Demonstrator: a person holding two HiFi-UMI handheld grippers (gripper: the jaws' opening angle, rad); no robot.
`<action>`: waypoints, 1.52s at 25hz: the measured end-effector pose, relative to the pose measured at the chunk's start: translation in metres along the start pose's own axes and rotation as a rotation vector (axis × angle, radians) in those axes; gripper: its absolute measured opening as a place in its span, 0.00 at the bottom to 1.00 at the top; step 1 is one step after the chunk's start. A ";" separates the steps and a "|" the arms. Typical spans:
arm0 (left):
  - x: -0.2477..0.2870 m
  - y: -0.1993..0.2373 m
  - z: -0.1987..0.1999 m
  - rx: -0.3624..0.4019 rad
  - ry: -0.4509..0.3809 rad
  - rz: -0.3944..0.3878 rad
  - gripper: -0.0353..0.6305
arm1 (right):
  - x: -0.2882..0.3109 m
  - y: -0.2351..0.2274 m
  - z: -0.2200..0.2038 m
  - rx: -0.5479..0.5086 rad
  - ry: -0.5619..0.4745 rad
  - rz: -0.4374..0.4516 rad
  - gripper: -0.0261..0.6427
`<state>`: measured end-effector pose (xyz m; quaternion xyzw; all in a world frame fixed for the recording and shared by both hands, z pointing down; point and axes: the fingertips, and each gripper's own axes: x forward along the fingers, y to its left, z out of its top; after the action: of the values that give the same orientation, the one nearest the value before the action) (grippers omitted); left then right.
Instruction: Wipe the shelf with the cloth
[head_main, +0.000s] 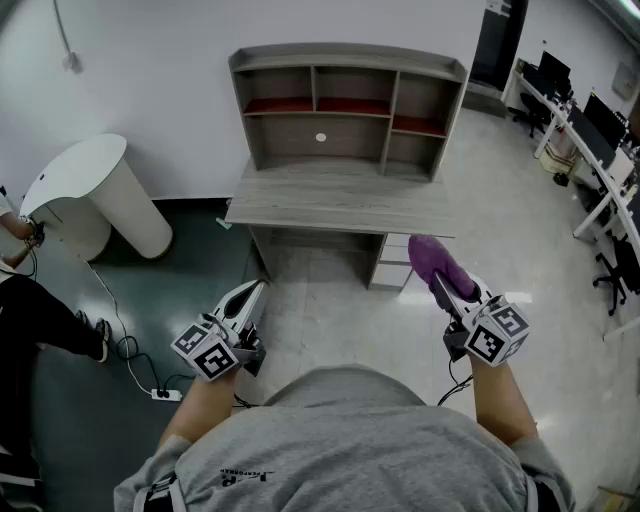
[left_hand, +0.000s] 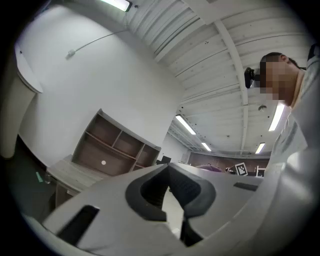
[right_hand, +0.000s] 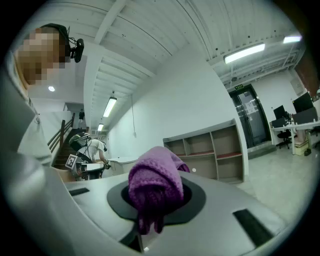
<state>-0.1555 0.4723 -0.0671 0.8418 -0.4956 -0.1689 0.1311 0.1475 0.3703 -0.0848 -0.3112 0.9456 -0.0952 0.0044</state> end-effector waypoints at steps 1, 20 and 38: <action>0.002 -0.001 -0.001 0.001 0.003 -0.003 0.07 | 0.000 -0.001 0.001 -0.001 0.000 0.001 0.15; 0.069 -0.054 -0.027 0.013 0.019 -0.036 0.07 | -0.043 -0.059 0.024 0.017 -0.015 0.028 0.15; 0.235 0.001 -0.089 -0.055 0.125 -0.141 0.07 | 0.041 -0.195 0.016 0.026 0.011 0.028 0.15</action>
<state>-0.0131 0.2701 -0.0228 0.8795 -0.4213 -0.1383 0.1729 0.2300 0.1892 -0.0626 -0.2974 0.9485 -0.1089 0.0045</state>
